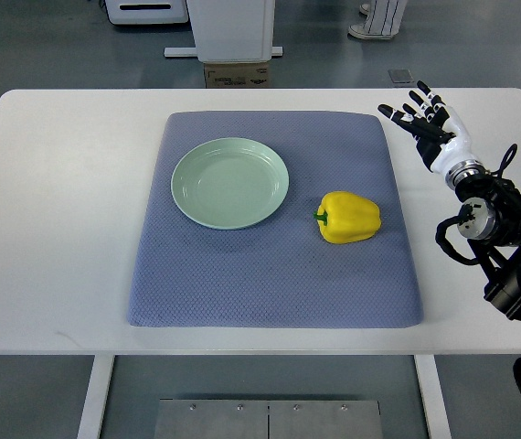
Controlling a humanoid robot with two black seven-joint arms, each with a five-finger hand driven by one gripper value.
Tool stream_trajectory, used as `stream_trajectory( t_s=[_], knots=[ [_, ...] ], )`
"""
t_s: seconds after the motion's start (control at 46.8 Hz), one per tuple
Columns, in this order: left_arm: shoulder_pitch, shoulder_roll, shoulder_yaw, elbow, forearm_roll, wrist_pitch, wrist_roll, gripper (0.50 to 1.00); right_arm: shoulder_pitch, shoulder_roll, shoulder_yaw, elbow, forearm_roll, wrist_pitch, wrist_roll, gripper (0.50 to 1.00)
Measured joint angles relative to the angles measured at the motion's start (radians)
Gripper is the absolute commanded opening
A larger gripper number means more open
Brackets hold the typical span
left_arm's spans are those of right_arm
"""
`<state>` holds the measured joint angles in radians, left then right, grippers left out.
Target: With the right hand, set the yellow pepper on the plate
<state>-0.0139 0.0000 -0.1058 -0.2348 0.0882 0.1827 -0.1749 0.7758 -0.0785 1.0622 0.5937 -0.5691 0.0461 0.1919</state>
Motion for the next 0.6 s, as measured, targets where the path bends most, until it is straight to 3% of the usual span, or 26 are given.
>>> stream_trajectory(
  t_s=[0.598],
  knots=[
    [0.000,0.000,0.000,0.000,0.001,0.000,0.000,1.000,-0.002,-0.005,-0.001,0.000,0.000,0.002,0.008,1.000]
  ],
)
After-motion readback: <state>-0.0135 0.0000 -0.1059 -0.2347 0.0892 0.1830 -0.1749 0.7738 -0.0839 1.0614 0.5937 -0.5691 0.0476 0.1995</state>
